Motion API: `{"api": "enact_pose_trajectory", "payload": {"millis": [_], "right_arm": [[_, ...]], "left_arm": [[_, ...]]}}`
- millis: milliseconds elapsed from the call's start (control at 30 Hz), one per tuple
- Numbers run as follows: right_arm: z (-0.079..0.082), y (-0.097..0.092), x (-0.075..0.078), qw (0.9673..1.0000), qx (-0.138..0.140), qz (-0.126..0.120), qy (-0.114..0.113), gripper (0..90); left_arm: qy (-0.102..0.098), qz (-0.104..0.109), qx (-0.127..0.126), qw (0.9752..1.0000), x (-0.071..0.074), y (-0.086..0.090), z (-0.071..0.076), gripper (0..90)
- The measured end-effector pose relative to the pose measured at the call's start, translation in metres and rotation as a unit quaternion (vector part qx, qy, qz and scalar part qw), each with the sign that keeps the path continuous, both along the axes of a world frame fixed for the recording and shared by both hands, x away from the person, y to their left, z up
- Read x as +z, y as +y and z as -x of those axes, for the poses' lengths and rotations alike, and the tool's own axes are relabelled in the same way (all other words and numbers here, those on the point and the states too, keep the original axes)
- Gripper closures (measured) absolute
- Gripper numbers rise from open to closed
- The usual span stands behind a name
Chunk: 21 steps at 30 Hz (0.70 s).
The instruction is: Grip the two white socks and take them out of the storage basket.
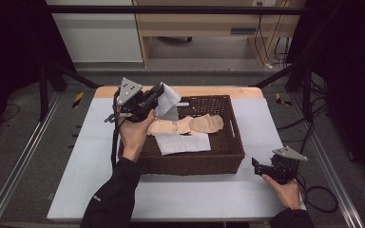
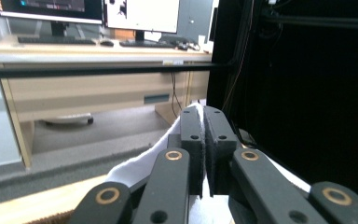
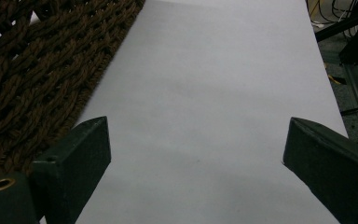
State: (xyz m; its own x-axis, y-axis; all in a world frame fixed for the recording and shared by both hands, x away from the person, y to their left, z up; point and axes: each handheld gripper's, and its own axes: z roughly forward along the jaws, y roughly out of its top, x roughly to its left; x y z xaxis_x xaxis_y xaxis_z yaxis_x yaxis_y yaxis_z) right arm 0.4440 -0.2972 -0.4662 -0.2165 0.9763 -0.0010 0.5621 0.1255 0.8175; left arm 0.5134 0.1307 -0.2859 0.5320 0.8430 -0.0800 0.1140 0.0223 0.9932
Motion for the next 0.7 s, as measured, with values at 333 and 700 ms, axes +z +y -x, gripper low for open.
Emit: {"api": "enact_pose_trajectory", "payload": {"millis": [333, 700], "right_arm": [[0.0, 0.0, 0.0, 1.0, -0.002, 0.001, -0.003, 7.9], [0.001, 0.0, 0.0, 1.0, -0.003, 0.002, -0.003, 8.0]], "left_arm": [[-0.037, 0.02, 0.003, 0.9991, 0.03, 0.022, 0.025, 86.7], [-0.064, 0.031, 0.02, 0.9972, 0.051, 0.054, 0.047, 86.7]]}}
